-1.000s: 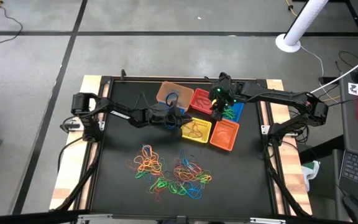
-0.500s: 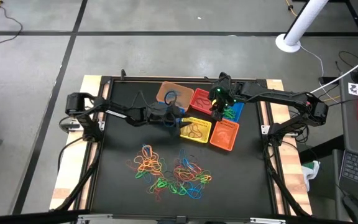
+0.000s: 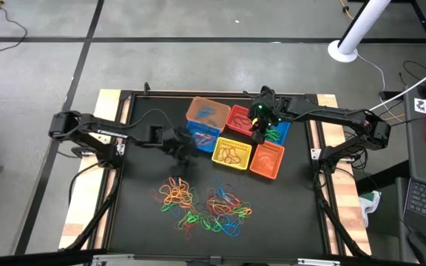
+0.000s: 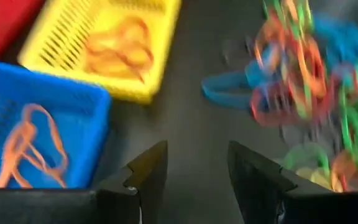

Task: Sort rubber bands into baskets
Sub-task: Put the orange rubber band into the left blue basket

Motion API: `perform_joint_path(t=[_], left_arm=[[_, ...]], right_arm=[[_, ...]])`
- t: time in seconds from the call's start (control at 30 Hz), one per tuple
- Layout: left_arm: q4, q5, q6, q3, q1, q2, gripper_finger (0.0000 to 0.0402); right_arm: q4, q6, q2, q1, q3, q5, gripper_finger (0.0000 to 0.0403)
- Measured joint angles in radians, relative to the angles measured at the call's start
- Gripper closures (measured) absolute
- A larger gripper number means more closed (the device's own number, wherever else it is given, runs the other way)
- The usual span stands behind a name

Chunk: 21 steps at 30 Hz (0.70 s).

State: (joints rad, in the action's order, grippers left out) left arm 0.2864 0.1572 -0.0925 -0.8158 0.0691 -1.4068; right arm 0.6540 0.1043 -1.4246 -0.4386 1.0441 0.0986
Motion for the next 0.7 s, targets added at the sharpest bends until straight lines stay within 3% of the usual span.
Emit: perform_joint_path(t=[0.23,0.53,0.7], left_arm=[[0.206,-0.001,-0.15,0.018,-0.09,-0.01,0.0237],[0.182,-0.069,-0.26,0.077,-0.172,-0.016,0.0237],[0.069,-0.089,-0.284,0.118,-0.204,-0.017,0.0237]], right_arm=[[-0.001,0.0,0.0,0.0,0.0,0.0,0.0246],[-0.001,-0.001,0.0,0.0,0.0,0.0,0.0246],[-0.001,-0.002,0.0,0.0,0.0,0.0,0.0246]])
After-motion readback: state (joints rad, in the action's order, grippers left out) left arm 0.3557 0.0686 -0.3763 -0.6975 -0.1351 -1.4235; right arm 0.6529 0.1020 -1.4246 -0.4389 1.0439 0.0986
